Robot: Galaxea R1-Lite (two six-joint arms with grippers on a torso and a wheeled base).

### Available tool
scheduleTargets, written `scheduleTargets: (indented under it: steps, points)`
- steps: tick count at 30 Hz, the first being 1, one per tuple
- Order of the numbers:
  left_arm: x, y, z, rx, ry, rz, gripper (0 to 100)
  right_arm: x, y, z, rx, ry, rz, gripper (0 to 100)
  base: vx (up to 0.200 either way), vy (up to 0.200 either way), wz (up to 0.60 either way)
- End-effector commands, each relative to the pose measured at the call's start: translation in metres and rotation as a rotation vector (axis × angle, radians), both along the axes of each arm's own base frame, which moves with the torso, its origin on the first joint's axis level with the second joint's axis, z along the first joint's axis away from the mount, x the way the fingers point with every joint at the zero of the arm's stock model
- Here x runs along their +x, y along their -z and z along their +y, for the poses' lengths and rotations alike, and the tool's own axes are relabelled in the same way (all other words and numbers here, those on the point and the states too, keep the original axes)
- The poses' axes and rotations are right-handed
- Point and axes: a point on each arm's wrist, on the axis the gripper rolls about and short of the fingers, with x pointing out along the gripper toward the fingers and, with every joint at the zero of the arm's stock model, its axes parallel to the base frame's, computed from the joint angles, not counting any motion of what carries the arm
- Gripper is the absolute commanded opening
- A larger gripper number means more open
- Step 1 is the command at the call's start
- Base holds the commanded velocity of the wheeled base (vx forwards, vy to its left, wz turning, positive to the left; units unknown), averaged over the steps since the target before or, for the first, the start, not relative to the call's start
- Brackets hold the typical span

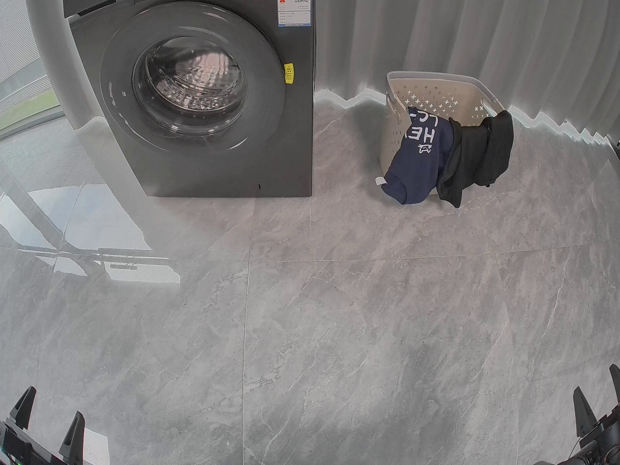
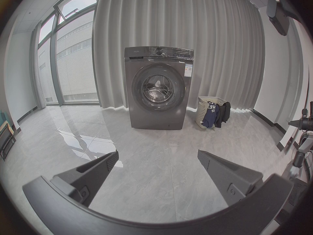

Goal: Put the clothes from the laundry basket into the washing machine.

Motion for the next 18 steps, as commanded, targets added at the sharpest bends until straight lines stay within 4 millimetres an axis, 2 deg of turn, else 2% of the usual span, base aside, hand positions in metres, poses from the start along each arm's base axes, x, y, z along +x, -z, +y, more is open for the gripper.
scheduleTargets:
  steps: [1,18]
  points:
    - [-0.0002,0.005,0.0,-0.001,0.001,-0.001,100,0.0001,0.0053,-0.0001,0.0,0.001,0.002,100,0.2,0.0,0.0]
    - [-0.0002,0.0048,0.0,-0.007,0.0,-0.002,100,0.0001,0.0052,0.0,0.0,0.0,0.001,100,0.2,0.0,0.0]
